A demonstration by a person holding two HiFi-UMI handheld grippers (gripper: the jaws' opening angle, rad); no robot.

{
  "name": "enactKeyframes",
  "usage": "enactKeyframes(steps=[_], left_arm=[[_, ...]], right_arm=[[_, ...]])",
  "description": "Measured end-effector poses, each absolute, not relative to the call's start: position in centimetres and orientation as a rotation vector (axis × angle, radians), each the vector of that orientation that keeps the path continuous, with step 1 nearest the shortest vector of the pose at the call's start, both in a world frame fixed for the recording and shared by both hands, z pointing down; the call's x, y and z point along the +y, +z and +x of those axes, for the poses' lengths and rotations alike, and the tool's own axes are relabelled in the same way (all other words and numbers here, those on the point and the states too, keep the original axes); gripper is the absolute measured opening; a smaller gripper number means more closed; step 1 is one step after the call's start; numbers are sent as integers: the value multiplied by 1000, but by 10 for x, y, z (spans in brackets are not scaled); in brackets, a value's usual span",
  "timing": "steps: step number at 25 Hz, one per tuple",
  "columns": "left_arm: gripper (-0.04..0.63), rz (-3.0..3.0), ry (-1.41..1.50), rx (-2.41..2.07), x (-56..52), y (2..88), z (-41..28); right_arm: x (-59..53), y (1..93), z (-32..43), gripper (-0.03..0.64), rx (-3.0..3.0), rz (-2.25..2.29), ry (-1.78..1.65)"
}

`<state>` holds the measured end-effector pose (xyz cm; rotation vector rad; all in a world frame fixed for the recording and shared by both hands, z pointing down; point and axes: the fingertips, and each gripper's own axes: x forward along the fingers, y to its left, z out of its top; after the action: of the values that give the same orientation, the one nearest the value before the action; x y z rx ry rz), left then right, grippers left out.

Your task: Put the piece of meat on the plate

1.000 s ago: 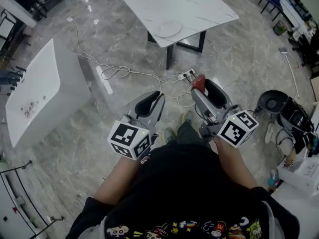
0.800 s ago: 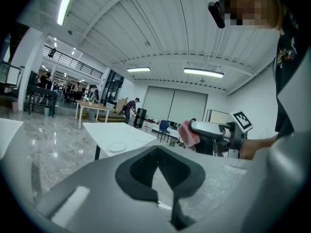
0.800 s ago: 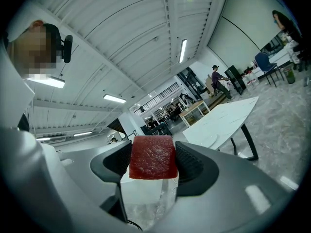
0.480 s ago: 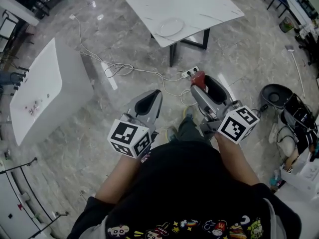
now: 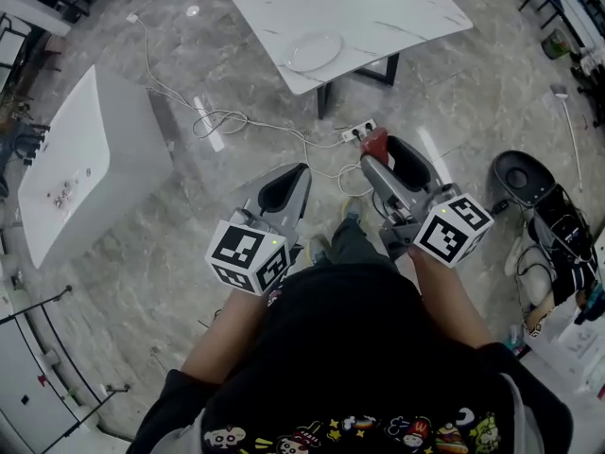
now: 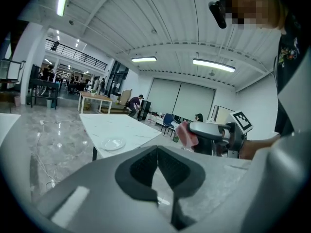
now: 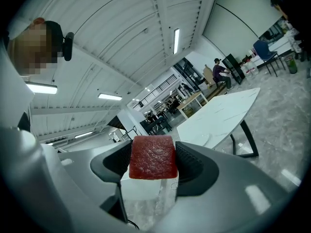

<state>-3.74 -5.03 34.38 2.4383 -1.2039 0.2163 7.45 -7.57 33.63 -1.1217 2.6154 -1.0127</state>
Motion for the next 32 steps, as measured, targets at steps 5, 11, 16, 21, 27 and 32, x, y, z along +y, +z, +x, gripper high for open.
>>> enactKeyframes(steps=[5, 11, 16, 21, 27, 32], left_arm=[[0, 2405, 252, -1232, -77, 356, -23], [0, 2379, 292, -1287, -99, 360, -10], [0, 2360, 313, -1347, -113, 358, -6], [2, 2342, 317, -1364, -126, 363, -9], [0, 2336, 283, -1361, -135, 366, -13], [2, 2331, 271, -1346, -147, 372, -24]], right_arm=[[-109, 350, 85, 307, 2624, -1067, -1048], [-135, 361, 97, 307, 2625, -988, -1080], [-149, 364, 103, 307, 2640, -934, -1093], [-161, 363, 101, 307, 2663, -917, -1094], [-169, 366, 93, 307, 2691, -921, -1092], [-179, 373, 82, 307, 2703, -943, -1106]])
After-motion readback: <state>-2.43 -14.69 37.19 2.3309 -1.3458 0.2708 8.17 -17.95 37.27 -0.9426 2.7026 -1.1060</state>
